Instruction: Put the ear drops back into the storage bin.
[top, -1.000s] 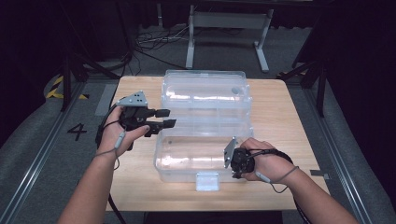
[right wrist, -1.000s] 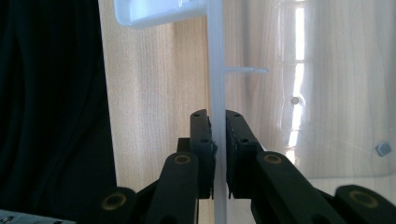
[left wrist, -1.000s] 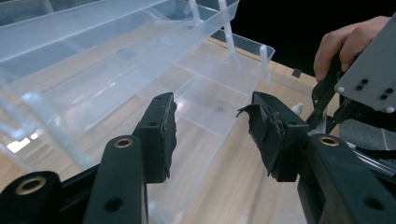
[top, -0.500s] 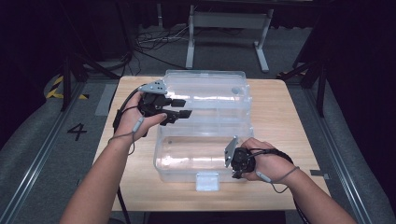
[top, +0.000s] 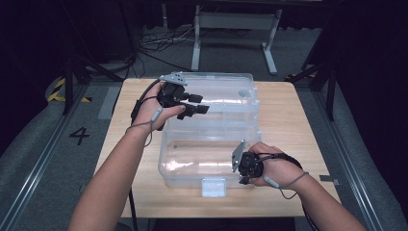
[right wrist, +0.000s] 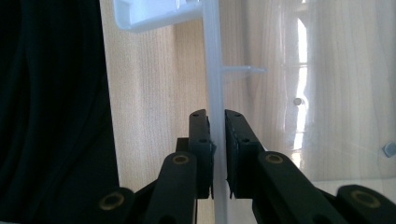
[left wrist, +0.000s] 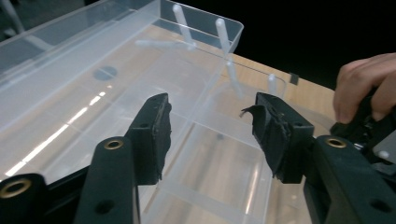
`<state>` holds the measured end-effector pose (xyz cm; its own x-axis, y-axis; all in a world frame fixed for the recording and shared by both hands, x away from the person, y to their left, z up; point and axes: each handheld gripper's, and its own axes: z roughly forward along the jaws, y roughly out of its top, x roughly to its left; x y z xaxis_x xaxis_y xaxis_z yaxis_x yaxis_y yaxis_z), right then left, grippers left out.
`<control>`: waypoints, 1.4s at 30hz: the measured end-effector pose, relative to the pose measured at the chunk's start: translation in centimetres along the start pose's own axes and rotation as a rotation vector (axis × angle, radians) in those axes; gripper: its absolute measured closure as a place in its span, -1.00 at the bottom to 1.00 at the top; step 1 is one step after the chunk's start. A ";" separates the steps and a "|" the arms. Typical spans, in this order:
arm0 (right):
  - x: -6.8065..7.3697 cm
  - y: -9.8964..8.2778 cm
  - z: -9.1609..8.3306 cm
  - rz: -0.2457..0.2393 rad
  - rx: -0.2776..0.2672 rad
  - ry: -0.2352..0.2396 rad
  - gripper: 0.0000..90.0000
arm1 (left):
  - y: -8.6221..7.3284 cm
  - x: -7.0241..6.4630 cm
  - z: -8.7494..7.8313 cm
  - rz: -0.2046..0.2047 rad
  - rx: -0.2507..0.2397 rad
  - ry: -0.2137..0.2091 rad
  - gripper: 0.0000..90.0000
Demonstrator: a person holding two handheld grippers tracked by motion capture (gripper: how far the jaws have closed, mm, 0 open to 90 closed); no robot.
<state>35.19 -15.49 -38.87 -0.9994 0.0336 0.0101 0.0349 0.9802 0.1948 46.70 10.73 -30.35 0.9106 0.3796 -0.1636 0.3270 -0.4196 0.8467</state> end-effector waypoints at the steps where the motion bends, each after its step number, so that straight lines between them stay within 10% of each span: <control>1: 0.0 0.0 0.0 0.005 0.001 0.002 0.83 | 0.1 0.0 0.2 0.006 0.006 0.000 0.10; 25: 0.1 -0.2 0.1 -0.001 -0.015 -0.002 0.83 | 0.9 0.8 4.2 0.041 0.151 0.010 0.45; 42: 0.1 -0.2 0.4 0.003 -0.018 -0.002 0.83 | 0.9 0.2 4.3 0.064 0.162 0.042 0.77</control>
<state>35.11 -15.65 -39.34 -0.9993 0.0370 0.0091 0.0380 0.9764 0.2125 48.24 6.86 -31.74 0.9205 0.3809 -0.0876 0.3083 -0.5698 0.7618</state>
